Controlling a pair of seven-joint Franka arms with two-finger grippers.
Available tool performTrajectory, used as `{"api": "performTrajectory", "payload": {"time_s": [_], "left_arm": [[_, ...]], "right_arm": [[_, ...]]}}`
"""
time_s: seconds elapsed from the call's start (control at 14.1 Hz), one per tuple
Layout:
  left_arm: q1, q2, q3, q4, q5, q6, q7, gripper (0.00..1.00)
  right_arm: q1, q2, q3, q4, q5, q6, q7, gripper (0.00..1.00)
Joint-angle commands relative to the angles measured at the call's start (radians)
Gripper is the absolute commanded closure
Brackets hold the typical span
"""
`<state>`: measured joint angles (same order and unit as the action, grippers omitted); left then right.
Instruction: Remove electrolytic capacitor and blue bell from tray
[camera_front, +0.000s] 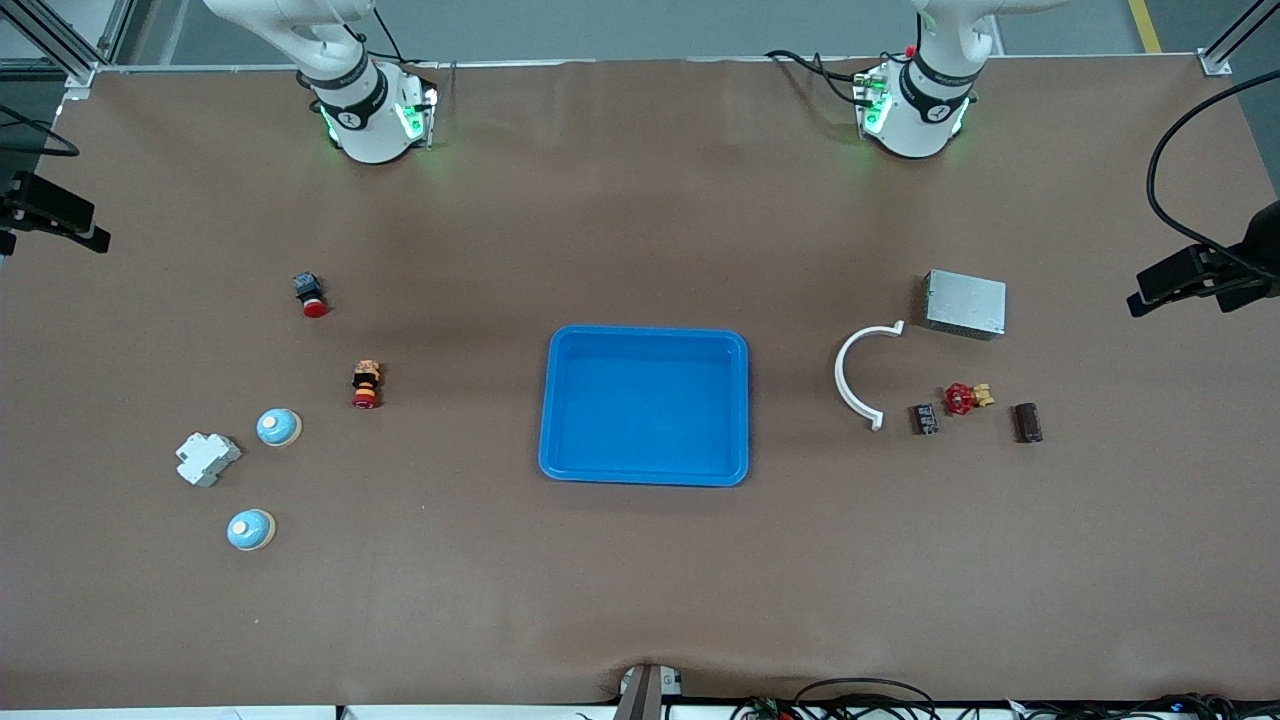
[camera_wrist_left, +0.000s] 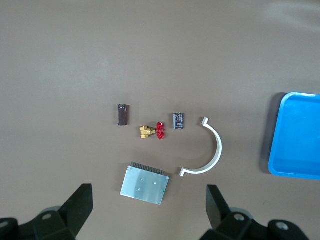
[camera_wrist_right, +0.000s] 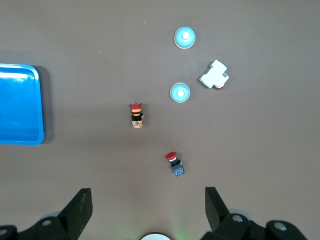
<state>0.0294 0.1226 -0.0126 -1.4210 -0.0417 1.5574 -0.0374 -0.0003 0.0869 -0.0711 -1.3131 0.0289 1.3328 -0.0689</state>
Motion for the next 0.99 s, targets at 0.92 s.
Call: {"api": "performTrajectory", "payload": {"time_s": [0.92], "left_arm": [[-0.005, -0.001, -0.012, -0.001, 0.005, 0.01, -0.012, 0.0]], "right_arm": [[-0.006, -0.009, 0.0, 0.008, 0.04, 0.019, 0.061, 0.0]]}}
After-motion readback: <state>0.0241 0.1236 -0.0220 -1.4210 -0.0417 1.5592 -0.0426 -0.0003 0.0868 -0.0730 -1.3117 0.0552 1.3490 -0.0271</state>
